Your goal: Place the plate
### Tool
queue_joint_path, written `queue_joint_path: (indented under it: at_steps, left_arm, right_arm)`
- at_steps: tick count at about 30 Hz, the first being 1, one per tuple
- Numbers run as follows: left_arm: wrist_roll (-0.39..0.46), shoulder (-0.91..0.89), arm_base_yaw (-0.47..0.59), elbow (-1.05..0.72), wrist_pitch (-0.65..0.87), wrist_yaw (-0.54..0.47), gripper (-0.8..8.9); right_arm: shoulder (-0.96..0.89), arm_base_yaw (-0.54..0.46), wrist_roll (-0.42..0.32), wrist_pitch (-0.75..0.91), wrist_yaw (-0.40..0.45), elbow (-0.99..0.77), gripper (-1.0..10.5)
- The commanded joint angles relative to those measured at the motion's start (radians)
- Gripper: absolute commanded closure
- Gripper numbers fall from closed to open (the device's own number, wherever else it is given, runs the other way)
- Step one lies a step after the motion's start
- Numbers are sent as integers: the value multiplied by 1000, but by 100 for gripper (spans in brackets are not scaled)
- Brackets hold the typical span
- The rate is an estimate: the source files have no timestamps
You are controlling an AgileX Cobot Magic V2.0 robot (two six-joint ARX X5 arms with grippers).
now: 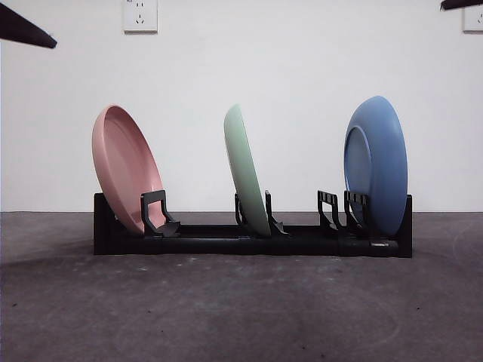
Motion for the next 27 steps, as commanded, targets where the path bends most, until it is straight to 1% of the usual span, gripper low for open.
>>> queue_joint_path:
  at_steps: [1,7,11,16,18,21,23,27]
  left_arm:
    - [-9,-24,-3,18,7,8,314]
    - [-8,-79,-3,18,-25,8,314]
    - [-8,-113,-3,18,-62,8,314]
    - [-7,-146,-3,18,-77,8,314]
    - [-7,-153,-3,18,-77,8,314]
    - [-7,-155,-3,18,-77,8,314]
    - [-7,-155,-3,18,-77,8,314]
    - [-7,-155,-3,18,-77,8,314]
  right_arm:
    - [101,4,50,6,10,55,399]
    - [359,-1,54,-61,78,217,398]
    - [519,-27,52,-83,81,343,398]
    - [672,-62,46,-83,80,458,399]
    - [722,-74,37,-80,66,485,400]
    - [787,-89,26,-47,-21,499,413]
    - [824,-97,26,-19,-72,499,446]
    - [869,-103,25,-1,-80,499,493]
